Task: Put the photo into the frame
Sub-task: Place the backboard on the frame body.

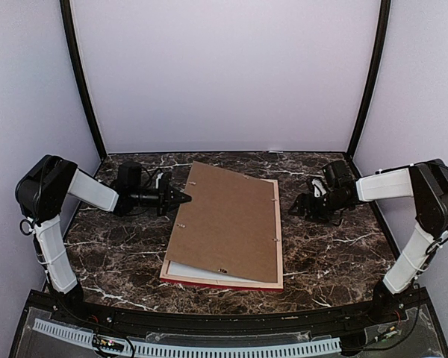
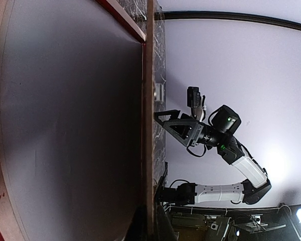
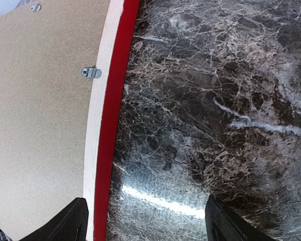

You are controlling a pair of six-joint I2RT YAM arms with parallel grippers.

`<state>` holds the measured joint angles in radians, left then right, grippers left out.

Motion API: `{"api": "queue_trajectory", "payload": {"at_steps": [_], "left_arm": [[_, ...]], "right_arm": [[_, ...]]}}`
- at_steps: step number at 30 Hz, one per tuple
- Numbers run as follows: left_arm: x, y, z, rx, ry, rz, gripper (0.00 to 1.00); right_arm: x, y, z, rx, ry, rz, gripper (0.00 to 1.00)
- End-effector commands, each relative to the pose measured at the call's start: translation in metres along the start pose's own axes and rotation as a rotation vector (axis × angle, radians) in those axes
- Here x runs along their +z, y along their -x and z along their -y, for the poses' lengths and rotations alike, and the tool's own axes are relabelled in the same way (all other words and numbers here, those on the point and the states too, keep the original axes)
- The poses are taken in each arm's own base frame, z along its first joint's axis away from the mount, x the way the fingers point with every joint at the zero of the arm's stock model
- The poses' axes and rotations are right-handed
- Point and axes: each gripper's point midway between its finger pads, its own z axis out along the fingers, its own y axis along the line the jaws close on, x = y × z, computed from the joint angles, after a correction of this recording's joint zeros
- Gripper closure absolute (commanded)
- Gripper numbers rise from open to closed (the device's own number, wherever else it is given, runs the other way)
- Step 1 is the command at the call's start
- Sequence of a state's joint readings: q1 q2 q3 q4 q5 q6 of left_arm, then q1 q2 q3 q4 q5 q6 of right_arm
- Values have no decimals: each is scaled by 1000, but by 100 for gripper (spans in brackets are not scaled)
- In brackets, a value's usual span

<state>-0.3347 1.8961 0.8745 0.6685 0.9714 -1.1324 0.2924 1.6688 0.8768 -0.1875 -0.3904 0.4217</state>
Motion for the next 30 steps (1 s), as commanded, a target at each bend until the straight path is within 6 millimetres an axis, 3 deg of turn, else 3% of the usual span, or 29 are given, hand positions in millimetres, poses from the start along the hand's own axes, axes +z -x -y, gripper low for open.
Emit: {"api": "queue_trajectory", "payload": {"at_steps": [1,14,24,30], "left_arm": [[1,-5,15,27,-16,-35,94],[6,-4,6,29,31,-52,71],[7,-5,-1,21,57,-58,69],[8,-5,-4,17,66,-57,70]], "right_arm": [[0,8,-16,-61,32,14,19],[3,-4,-57,-213,38,-26,19],[8,-42,-88,-345,48,-142,23],[14,-64,-95,-390,42,-210,26]]}}
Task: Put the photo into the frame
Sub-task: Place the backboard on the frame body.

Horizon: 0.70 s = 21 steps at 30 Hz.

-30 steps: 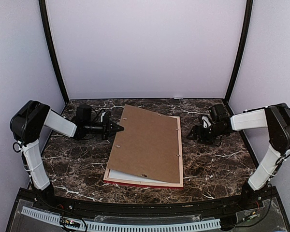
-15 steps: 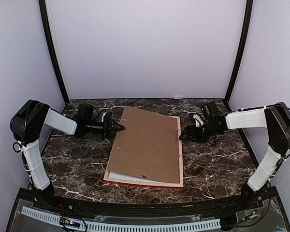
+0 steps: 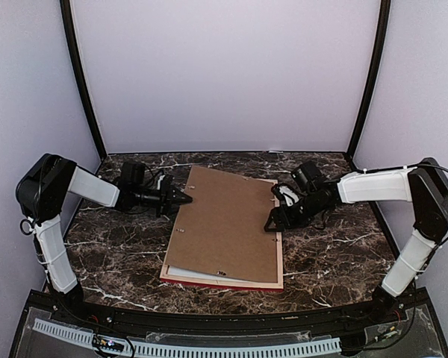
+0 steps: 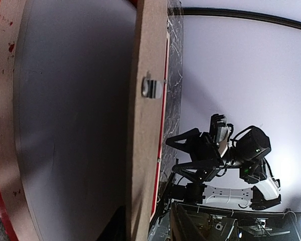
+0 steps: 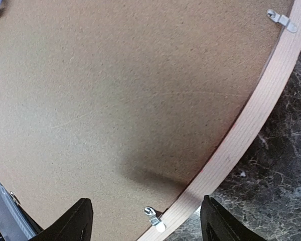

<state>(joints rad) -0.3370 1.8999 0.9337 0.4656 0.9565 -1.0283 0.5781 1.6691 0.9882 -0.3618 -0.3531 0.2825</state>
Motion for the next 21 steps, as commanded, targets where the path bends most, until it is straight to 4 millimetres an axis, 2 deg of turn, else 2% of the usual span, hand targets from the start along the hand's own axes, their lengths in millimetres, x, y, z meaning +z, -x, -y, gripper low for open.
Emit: {"api": "queue_trajectory", "payload": {"at_steps": [1,11,21], "left_arm": [[5,-4,9,35,-13,-27,70],[6,-6,5,34,0,-27,70],[9,-8,-4,33,39,-21,69]], "right_arm": [[4,-7,-10,-52,-6,-42,26],[17,-27,-19,-80,-13,-123,31],[17,-36,-26,-77,-14,-150,38]]}}
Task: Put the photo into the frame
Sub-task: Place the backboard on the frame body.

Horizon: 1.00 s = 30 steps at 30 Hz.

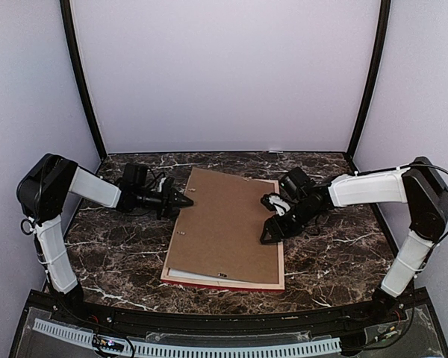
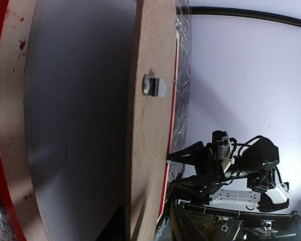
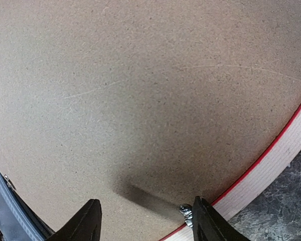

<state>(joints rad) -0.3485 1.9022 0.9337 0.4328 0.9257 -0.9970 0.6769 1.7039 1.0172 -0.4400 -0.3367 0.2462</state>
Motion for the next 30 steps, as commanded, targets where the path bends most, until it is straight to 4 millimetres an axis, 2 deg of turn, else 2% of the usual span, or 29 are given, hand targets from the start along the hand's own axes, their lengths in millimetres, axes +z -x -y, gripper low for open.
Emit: {"api": "queue_trajectory", "payload": {"at_steps": [1,13,23,30], "left_arm": [[6,-6,2,28,9,-26,69],[8,-8,-10,20,63,-2,68],[8,-11,-23,29,144,38,70],[4,-13,-24,52,194,74,72]], "right_arm": [[3,-9,-2,17,-15,-41,39],[0,-11,-2,124,-34,-43,47],[1,-11,0,235,-37,-27,48],[-1,-13,-1,288,-24,-12,47]]}}
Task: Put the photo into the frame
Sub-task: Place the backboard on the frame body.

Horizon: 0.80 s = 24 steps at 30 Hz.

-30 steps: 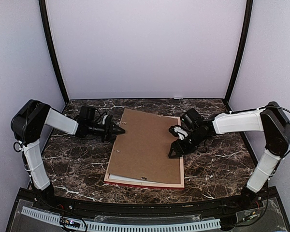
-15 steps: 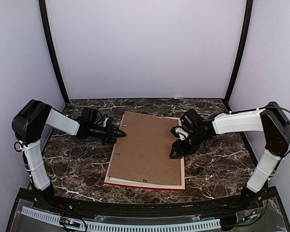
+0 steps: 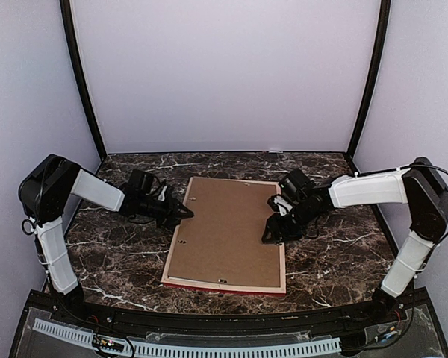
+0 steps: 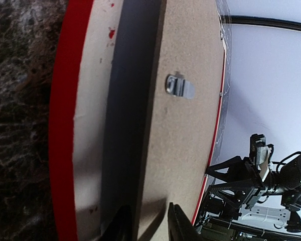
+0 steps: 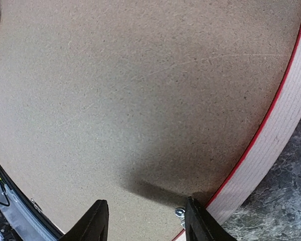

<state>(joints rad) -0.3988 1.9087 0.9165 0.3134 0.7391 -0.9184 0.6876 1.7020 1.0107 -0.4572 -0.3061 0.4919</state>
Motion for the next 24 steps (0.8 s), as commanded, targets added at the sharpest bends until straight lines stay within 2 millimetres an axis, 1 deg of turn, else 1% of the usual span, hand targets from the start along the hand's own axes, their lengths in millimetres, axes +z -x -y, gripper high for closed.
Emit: {"api": "queue_trajectory", "payload": {"at_steps": [1,9,19,21,24], "left_arm": [[-10,-3,12,55,16,34,72],[-8,-5,9,60,31,35,74],[-5,-7,9,70,36,30,74],[-5,-7,8,69,38,28,74],[-4,-8,8,70,40,27,74]], "right_arm": [[-3,-7,-3,52,13,2,46],[-7,-7,-9,96,75,21,46],[-7,-11,-15,113,129,16,47],[-9,-9,-15,109,125,26,47],[-21,5,-9,110,97,79,47]]}}
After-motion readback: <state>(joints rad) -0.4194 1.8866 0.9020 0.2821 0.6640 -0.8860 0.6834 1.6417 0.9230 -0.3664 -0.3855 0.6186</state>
